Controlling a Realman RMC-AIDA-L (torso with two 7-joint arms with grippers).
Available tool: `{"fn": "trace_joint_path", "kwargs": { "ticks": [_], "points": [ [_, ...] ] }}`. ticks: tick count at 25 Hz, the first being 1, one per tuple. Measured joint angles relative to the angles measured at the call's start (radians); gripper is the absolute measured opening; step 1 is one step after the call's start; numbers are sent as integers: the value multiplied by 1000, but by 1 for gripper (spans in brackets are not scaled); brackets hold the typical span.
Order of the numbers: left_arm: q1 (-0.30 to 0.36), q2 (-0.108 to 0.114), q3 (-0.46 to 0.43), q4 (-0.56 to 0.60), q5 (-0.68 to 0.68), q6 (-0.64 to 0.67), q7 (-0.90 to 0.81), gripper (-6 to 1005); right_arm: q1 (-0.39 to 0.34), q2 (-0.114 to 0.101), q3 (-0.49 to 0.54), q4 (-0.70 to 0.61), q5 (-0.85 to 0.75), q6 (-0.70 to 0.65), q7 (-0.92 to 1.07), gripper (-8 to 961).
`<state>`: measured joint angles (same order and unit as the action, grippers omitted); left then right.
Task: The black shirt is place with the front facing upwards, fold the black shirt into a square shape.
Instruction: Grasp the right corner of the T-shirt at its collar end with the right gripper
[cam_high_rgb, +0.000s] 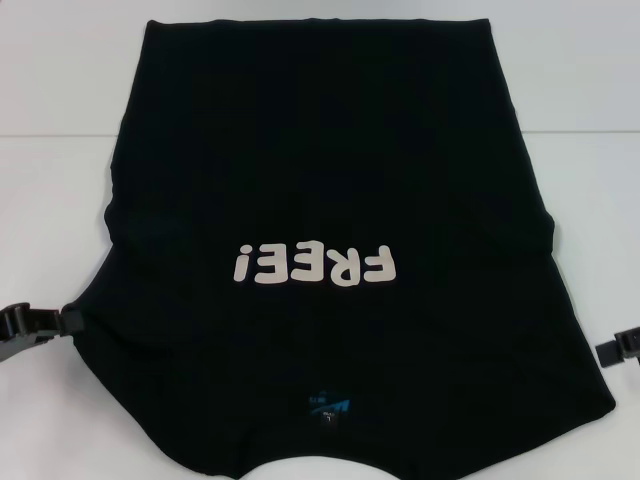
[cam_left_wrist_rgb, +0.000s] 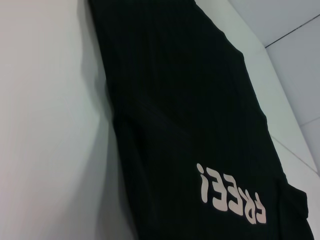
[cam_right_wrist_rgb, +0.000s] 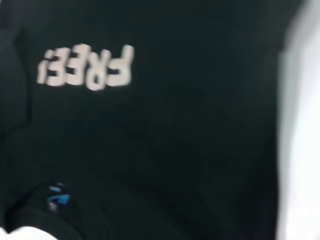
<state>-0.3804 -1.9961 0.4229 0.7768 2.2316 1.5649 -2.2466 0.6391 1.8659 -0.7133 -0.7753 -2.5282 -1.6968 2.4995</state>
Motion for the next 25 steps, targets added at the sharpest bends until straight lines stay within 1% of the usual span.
{"fn": "trace_joint_path", "kwargs": {
  "ticks": [12, 25],
  "points": [
    [-11, -3, 1, -2, 0, -28, -1, 0, -16, 34, -9, 8, -33, 42, -7, 859],
    [-14, -4, 0, -2, 3, -29, -2, 1, -7, 69, -34, 8, -70, 100, -22, 856]
  ]
}}
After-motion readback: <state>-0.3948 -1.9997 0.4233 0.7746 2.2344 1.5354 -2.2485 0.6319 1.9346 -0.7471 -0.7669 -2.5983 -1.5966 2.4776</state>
